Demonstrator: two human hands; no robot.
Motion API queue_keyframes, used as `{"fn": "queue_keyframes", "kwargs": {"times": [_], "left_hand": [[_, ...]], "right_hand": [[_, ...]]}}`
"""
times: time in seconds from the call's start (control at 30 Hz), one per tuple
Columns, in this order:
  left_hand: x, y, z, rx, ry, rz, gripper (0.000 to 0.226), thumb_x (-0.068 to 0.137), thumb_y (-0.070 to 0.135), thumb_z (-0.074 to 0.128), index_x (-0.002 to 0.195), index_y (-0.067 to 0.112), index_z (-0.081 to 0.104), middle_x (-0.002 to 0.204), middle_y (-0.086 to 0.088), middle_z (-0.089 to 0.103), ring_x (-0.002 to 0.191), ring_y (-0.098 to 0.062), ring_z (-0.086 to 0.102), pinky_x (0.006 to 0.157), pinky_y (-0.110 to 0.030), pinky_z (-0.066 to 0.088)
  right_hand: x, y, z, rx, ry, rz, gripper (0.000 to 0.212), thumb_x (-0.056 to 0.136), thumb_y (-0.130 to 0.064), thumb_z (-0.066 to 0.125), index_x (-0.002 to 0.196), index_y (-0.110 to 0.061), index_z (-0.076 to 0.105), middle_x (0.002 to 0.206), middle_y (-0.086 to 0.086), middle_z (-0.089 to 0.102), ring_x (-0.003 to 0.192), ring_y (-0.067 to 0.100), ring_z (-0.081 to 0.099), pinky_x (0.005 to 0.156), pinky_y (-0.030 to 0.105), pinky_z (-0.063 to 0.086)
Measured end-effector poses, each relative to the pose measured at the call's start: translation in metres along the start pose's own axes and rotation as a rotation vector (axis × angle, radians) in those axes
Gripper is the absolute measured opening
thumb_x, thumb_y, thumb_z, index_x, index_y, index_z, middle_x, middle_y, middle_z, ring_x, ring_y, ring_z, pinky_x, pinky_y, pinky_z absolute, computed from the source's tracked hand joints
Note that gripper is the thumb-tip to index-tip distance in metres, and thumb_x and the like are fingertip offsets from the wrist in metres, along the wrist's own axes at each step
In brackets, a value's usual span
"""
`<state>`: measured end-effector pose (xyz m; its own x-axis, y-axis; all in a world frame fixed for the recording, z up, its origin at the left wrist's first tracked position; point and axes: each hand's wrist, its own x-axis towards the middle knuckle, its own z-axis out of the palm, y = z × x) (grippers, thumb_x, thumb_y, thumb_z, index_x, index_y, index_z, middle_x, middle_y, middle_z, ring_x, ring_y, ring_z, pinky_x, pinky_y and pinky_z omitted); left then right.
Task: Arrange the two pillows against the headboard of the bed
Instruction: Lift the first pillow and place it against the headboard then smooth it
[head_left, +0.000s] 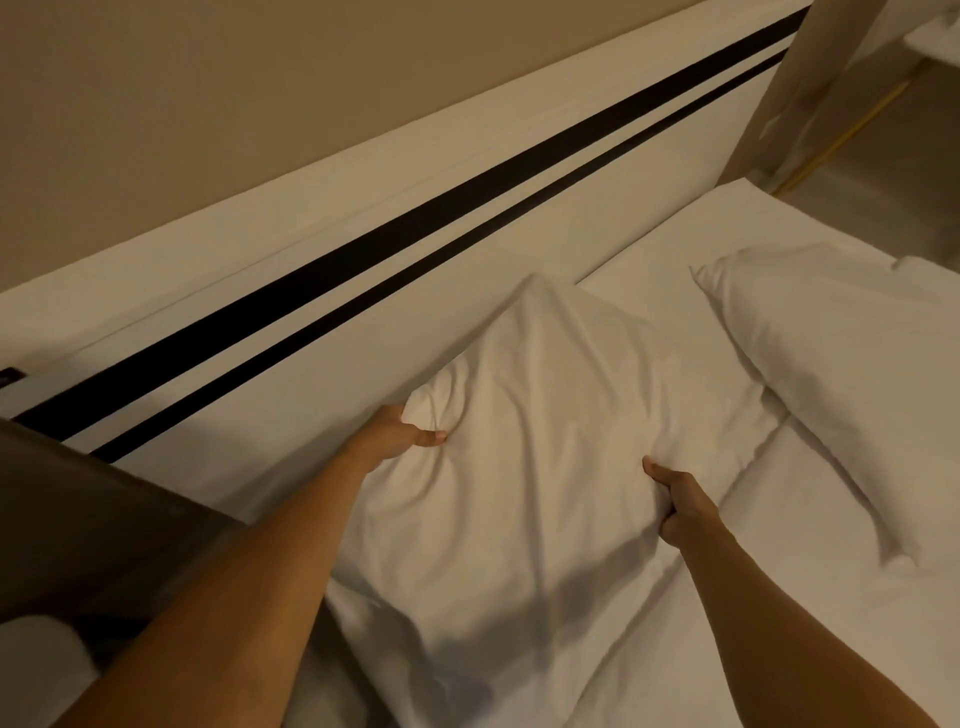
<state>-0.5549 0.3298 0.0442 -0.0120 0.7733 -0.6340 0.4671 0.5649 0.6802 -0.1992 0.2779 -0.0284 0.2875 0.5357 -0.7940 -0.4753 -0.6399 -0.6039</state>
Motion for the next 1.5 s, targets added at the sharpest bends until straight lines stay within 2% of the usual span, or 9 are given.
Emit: {"fn": "queue_keyframes", "kwargs": {"times": [0.4, 0.6, 0.67, 0.77, 1.0, 1.1, 1.17, 1.27, 1.5], "left_hand": [[0.138, 0.005, 0.016, 0.029, 0.000, 0.000, 0.064, 0.078, 0.020, 0.079, 0.136, 0.009, 0.053, 0.127, -0.007, 0.061, 0.102, -0.018, 0.055, 0.087, -0.026, 0.042], [0.213, -0.043, 0.003, 0.151, 0.108, -0.026, 0.101, 0.050, 0.053, 0.082, 0.137, 0.009, 0.053, 0.136, -0.012, 0.058, 0.122, -0.030, 0.056, 0.108, -0.042, 0.042], [0.239, -0.068, 0.001, 0.178, 0.143, -0.041, 0.106, 0.043, 0.061, 0.079, 0.133, 0.009, 0.057, 0.134, -0.012, 0.060, 0.119, -0.030, 0.059, 0.106, -0.045, 0.045], [0.227, -0.068, 0.008, 0.190, 0.187, -0.067, 0.085, 0.063, 0.043, 0.083, 0.133, 0.004, 0.057, 0.133, -0.015, 0.060, 0.120, -0.032, 0.058, 0.106, -0.044, 0.044], [0.195, -0.060, 0.015, 0.201, 0.195, -0.151, 0.067, 0.077, 0.026, 0.079, 0.132, -0.004, 0.054, 0.131, -0.019, 0.060, 0.120, -0.032, 0.058, 0.104, -0.038, 0.045], [0.191, -0.049, 0.015, 0.286, 0.189, -0.116, 0.065, 0.080, 0.027, 0.076, 0.134, -0.001, 0.054, 0.134, -0.019, 0.058, 0.122, -0.033, 0.056, 0.105, -0.040, 0.044], [0.186, -0.039, 0.020, 0.319, 0.178, -0.085, 0.064, 0.085, 0.029, 0.070, 0.138, 0.001, 0.049, 0.140, -0.018, 0.053, 0.127, -0.033, 0.052, 0.106, -0.037, 0.042], [0.181, -0.033, 0.031, 0.319, 0.214, -0.048, 0.068, 0.093, 0.034, 0.059, 0.147, 0.000, 0.034, 0.151, -0.017, 0.040, 0.139, -0.031, 0.040, 0.111, -0.033, 0.032], [0.162, -0.033, 0.075, 0.322, 0.556, 0.052, 0.059, 0.097, 0.035, 0.047, 0.145, 0.002, 0.035, 0.151, -0.019, 0.038, 0.140, -0.032, 0.034, 0.115, -0.041, 0.027]], "right_hand": [[0.123, -0.006, 0.036, 0.024, -0.021, 0.015, 0.052, 0.082, -0.020, 0.073, 0.131, -0.009, 0.057, 0.130, 0.006, 0.061, 0.117, 0.029, 0.054, 0.109, 0.044, 0.040], [0.160, 0.019, 0.041, -0.007, -0.086, 0.021, 0.038, 0.091, -0.026, 0.065, 0.125, -0.012, 0.056, 0.122, 0.006, 0.060, 0.113, 0.026, 0.054, 0.107, 0.042, 0.041], [0.167, 0.026, 0.039, -0.037, -0.113, 0.021, 0.053, 0.085, -0.037, 0.070, 0.129, -0.009, 0.056, 0.128, 0.004, 0.061, 0.117, 0.026, 0.055, 0.104, 0.043, 0.043], [0.184, 0.031, 0.030, -0.084, -0.120, 0.010, 0.091, 0.058, -0.053, 0.083, 0.135, -0.013, 0.055, 0.133, 0.004, 0.062, 0.118, 0.026, 0.058, 0.096, 0.041, 0.048], [0.183, 0.037, 0.030, -0.130, -0.119, 0.051, 0.073, 0.072, -0.047, 0.079, 0.133, -0.012, 0.058, 0.131, 0.005, 0.063, 0.116, 0.024, 0.059, 0.089, 0.037, 0.048], [0.198, 0.041, 0.028, -0.172, -0.040, 0.029, 0.124, 0.036, -0.067, 0.087, 0.141, -0.013, 0.048, 0.138, 0.005, 0.057, 0.122, 0.029, 0.055, 0.100, 0.042, 0.047], [0.190, 0.032, 0.033, -0.189, 0.012, 0.007, 0.130, 0.038, -0.064, 0.088, 0.145, -0.009, 0.040, 0.143, 0.008, 0.051, 0.128, 0.032, 0.050, 0.107, 0.046, 0.043], [0.174, 0.012, 0.037, -0.336, 0.181, -0.152, 0.093, 0.078, -0.039, 0.077, 0.148, -0.002, 0.030, 0.148, 0.016, 0.044, 0.133, 0.037, 0.045, 0.111, 0.045, 0.039], [0.164, -0.036, 0.059, -1.084, 0.254, -0.736, 0.076, 0.093, -0.047, 0.050, 0.153, -0.009, 0.025, 0.156, 0.021, 0.030, 0.146, 0.036, 0.027, 0.118, 0.047, 0.026]]}}
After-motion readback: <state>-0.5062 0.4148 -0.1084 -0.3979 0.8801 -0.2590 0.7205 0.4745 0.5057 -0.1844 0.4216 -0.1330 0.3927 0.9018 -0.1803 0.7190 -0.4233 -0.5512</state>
